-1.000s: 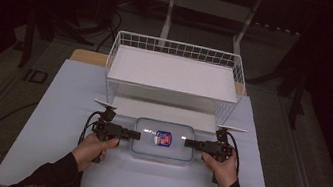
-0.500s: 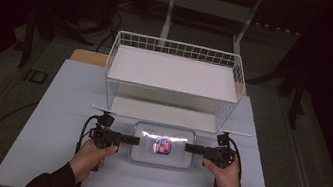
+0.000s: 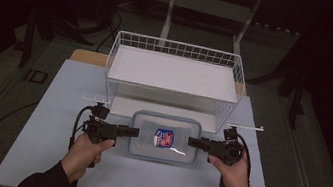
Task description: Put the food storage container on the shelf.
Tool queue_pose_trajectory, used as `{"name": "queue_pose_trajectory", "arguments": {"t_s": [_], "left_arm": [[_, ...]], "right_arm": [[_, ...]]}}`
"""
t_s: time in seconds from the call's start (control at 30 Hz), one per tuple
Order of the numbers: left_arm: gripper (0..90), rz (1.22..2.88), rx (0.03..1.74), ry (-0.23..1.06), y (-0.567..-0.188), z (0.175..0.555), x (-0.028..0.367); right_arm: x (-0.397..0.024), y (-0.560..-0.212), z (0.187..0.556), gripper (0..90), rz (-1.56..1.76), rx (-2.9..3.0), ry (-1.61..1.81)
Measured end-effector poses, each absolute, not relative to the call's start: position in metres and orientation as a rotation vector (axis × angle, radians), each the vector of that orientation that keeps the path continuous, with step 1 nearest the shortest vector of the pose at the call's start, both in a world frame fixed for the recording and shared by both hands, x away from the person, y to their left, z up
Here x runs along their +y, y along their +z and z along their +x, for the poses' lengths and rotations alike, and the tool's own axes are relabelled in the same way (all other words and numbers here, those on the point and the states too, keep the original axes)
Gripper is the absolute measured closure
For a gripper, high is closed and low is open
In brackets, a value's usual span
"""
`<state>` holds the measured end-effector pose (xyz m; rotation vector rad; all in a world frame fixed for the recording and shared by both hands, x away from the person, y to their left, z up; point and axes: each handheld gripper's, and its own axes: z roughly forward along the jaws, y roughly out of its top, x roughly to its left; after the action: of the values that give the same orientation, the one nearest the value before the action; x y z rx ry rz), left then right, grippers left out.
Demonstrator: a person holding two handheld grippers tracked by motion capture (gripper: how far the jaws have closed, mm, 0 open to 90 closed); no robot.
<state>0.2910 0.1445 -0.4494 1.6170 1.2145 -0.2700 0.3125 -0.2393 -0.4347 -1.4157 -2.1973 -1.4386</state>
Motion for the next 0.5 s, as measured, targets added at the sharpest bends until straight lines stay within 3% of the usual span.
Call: {"name": "queue_pose_trajectory", "arguments": {"t_s": [0.5], "left_arm": [[50.9, 1.583, 1.121, -0.163, -0.367, 0.3, 0.148]], "right_arm": [[-0.238, -0.351, 0.318, 47.4, -1.375, -2.237, -1.629]]}}
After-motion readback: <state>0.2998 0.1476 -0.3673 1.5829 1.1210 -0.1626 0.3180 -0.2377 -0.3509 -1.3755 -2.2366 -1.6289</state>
